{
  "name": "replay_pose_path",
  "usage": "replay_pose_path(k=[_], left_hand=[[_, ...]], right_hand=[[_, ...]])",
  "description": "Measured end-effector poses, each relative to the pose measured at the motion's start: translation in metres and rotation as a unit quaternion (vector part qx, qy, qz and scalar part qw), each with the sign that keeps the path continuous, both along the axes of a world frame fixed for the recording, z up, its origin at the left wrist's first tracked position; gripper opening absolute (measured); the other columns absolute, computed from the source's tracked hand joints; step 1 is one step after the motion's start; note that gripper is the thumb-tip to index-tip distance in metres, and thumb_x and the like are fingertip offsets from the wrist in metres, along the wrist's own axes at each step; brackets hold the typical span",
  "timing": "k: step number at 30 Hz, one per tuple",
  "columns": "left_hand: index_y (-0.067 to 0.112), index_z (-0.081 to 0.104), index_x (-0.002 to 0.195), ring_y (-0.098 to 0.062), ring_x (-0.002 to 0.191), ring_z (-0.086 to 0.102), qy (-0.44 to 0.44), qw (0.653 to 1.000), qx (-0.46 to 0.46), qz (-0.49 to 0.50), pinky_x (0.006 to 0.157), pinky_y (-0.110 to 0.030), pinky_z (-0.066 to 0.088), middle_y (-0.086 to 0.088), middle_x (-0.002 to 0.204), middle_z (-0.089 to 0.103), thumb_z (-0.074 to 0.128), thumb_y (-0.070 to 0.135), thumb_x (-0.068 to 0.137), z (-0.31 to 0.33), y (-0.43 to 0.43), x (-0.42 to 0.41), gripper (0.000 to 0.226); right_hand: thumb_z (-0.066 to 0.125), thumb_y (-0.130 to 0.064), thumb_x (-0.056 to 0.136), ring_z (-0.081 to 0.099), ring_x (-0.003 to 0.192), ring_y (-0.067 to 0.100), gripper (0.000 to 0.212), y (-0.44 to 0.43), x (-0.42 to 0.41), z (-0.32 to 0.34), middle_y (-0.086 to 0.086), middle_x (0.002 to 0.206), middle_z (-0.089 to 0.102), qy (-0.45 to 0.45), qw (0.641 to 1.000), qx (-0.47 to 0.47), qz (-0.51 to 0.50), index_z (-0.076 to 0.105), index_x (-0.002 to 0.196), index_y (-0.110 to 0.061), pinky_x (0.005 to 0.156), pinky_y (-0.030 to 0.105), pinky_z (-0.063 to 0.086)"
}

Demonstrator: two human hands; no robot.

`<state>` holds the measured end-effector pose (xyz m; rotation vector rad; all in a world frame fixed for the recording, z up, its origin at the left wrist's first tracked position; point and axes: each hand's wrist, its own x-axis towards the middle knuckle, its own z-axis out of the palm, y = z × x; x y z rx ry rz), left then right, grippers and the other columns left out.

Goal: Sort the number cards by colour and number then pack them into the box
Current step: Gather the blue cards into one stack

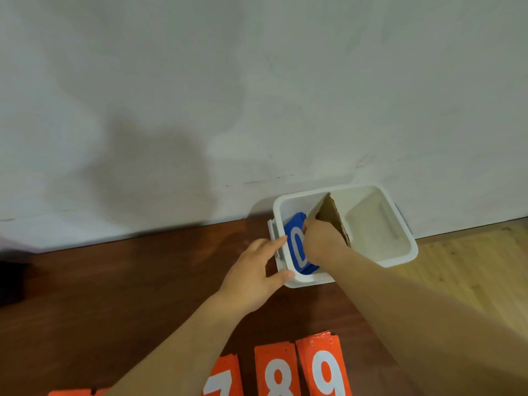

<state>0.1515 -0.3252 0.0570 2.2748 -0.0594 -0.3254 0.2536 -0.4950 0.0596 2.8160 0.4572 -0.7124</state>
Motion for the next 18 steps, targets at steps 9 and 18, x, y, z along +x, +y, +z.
replay_pose_path(k=[9,18], left_hand=[[0.053,0.024,0.153,-0.003,0.132,0.041,0.001,1.0,0.022,-0.004,0.108,-0.034,0.047,0.019,0.148,0.037,0.067,0.054,0.091,0.002,-0.004,-0.003,0.076],[0.057,0.019,0.153,-0.006,0.134,0.04,0.001,0.999,0.041,-0.009,0.108,-0.037,0.048,0.017,0.149,0.036,0.065,0.055,0.092,0.0,-0.003,-0.005,0.076]], right_hand=[[0.056,-0.018,0.097,0.058,0.114,0.028,0.034,-0.003,-0.002,-0.012,0.01,0.125,0.06,-0.01,0.949,-0.25,0.192,0.056,0.131,-0.015,0.099,0.038,0.05],[0.046,-0.011,0.104,0.058,0.118,0.028,0.03,0.0,-0.007,0.005,0.013,0.131,0.06,0.137,0.978,-0.126,0.096,0.059,0.13,-0.004,0.097,0.034,0.046]])
